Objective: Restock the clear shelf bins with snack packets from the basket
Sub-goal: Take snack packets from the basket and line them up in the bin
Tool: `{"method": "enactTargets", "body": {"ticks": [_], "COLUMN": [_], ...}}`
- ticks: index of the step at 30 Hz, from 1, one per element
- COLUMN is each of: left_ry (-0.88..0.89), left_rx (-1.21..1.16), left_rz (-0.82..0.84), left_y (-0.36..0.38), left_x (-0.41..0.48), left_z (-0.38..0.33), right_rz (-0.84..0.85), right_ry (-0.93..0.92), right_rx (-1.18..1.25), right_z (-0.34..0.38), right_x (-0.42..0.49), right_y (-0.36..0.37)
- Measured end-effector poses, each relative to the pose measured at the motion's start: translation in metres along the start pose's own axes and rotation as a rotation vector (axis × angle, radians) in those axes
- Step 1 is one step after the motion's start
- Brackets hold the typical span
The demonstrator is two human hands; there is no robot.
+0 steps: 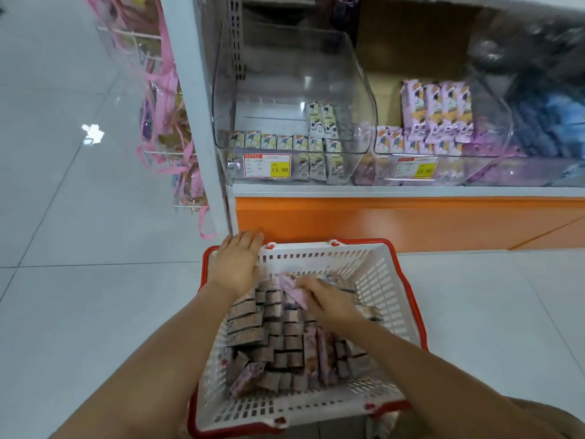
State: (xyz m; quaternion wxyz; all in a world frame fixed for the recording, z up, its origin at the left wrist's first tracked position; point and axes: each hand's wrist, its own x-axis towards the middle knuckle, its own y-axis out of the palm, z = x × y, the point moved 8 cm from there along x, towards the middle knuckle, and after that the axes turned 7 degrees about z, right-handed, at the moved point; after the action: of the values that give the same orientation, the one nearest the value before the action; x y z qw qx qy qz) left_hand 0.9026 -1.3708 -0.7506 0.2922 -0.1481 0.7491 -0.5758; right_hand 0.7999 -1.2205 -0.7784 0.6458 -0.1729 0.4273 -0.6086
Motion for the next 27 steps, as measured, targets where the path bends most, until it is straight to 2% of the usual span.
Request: {"method": "enactTargets", "body": {"ticks": [5,8,11,14,22,27], "left_ry": [0.247,0.311,0.352,0.363,0.271,0.23], "left_rx": [-0.036,-0.025,0.007,0.009,-0.011,0.151], "left_rz": [-0.339,-0.51,-0.611,-0.602,-0.37,-0.411], "left_y": [-0.087,-0.137,-0.174,-0.195,-0.187,-0.177], "left_x": [-0.003,-0.005,0.0,0.016,0.07,0.08], "left_z": [-0.059,-0.092,-0.12,-0.139,-0.152,-0.152], "right_rz": [-0.334,-0.546,-0.746,-0.842,-0.913,-0.93], "right_ry": [-0.122,-0.119,-0.147,-0.156,0.02,0.06], "right_rx": [0.086,0.122,0.183,0.178,0.071,-0.017], "right_z": [0.015,0.012,0.01,0.008,-0.017,-0.029], "right_x": [-0.034,-0.063,-0.089,-0.098,-0.038,0.008], "right_y": [-0.115,-0.177,-0.229,-0.272,-0.344,-0.36]}}
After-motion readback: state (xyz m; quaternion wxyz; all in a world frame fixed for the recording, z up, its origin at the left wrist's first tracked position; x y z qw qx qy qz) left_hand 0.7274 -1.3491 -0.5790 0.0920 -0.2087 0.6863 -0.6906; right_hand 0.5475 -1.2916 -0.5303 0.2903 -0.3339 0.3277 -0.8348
